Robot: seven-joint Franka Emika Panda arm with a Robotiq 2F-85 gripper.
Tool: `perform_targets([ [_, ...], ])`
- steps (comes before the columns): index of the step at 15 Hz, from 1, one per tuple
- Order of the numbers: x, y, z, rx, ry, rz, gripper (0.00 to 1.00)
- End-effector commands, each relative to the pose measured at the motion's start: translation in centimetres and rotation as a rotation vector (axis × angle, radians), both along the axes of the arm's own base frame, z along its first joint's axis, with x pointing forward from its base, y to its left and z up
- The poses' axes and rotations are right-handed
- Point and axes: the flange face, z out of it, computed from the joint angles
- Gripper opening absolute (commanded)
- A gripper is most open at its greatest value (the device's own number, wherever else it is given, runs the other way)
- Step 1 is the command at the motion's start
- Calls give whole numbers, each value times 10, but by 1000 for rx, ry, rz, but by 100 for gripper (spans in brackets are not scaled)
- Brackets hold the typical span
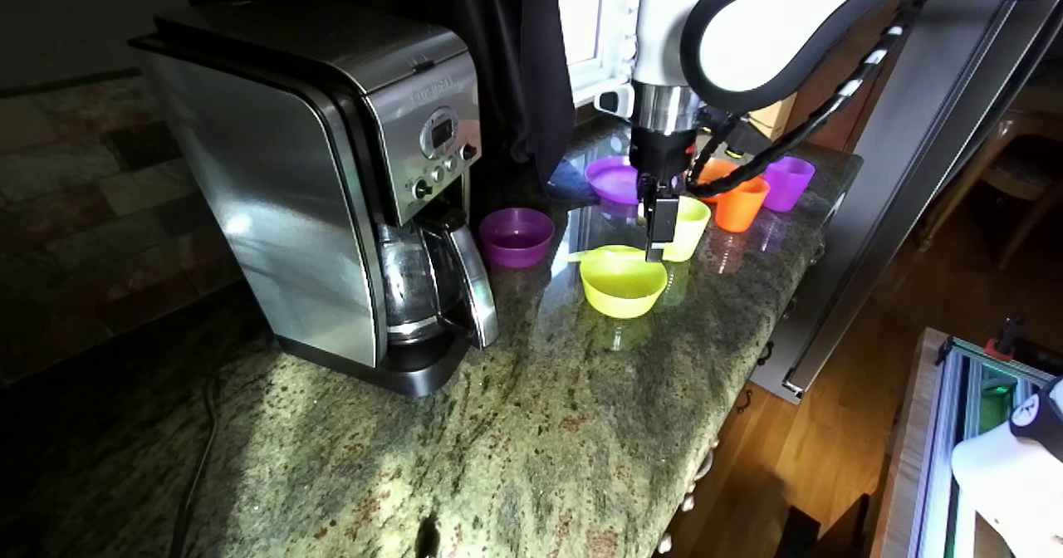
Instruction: Separate the yellow objects
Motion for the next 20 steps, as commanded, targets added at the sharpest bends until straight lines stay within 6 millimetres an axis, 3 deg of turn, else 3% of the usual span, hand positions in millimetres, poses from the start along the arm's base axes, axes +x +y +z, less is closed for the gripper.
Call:
perform_targets([
  [1, 9, 8, -13, 40, 18, 18, 100],
  [4, 15, 16, -21, 67, 29, 22, 100],
  [6, 19, 21, -25, 76, 35, 23, 94],
  [7, 21, 23, -28, 79, 38, 23, 87],
  [8, 23, 25, -29, 78, 41, 22, 70],
  [10, 27, 28, -33, 74, 44, 23, 53],
  [11, 29, 29, -35, 71, 46, 24, 46],
  [13, 33, 31, -37, 70, 48, 25, 42],
  [14, 34, 32, -38, 70, 49, 25, 26],
  [15, 35, 32, -39, 70, 49, 25, 17],
  [16, 36, 33, -38, 69, 47, 24, 17],
  [18, 37, 34, -37, 65, 46, 19, 1],
  [20, 37, 34, -32, 62, 40, 14, 0],
])
